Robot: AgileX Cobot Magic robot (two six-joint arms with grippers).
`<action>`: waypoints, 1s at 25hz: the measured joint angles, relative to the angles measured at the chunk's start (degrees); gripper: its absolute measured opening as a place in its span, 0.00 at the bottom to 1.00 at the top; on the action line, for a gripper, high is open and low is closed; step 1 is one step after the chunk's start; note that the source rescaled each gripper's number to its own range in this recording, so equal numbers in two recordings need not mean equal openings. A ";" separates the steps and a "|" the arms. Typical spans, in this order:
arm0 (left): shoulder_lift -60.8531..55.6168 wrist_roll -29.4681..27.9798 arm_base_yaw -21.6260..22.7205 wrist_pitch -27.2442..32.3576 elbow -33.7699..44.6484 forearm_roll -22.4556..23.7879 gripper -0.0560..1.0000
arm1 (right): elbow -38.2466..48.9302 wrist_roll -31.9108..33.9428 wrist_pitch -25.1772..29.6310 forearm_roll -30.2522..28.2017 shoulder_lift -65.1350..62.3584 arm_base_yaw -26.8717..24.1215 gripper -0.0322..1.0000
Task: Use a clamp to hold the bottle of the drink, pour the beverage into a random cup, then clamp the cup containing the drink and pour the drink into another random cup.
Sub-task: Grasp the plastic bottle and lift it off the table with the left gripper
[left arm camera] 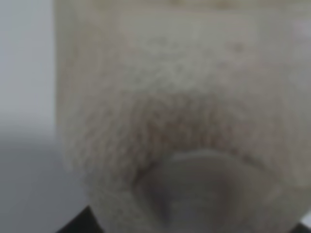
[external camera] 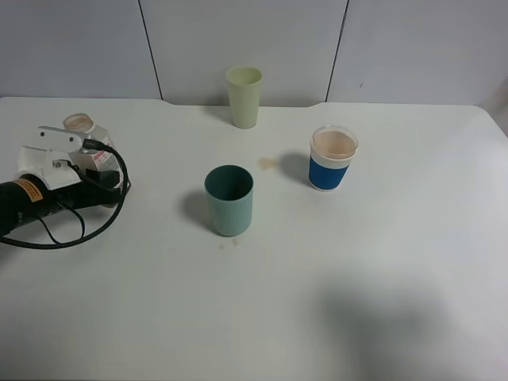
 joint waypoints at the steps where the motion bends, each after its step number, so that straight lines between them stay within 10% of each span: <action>1: -1.22 -0.05 0.00 1.56 0.00 -0.32 0.12 | 0.00 0.00 0.00 0.00 0.00 0.00 0.99; 13: -20.03 4.98 0.00 15.27 4.88 -19.24 0.12 | 0.00 0.00 0.00 0.00 0.00 0.00 0.99; 20: -24.44 14.53 -1.58 20.23 4.94 -34.05 0.12 | 0.00 0.00 0.00 0.00 0.00 0.00 0.99; 25: -26.41 32.42 -10.58 20.16 4.96 -52.60 0.12 | 0.00 0.00 0.00 0.00 0.00 0.00 0.99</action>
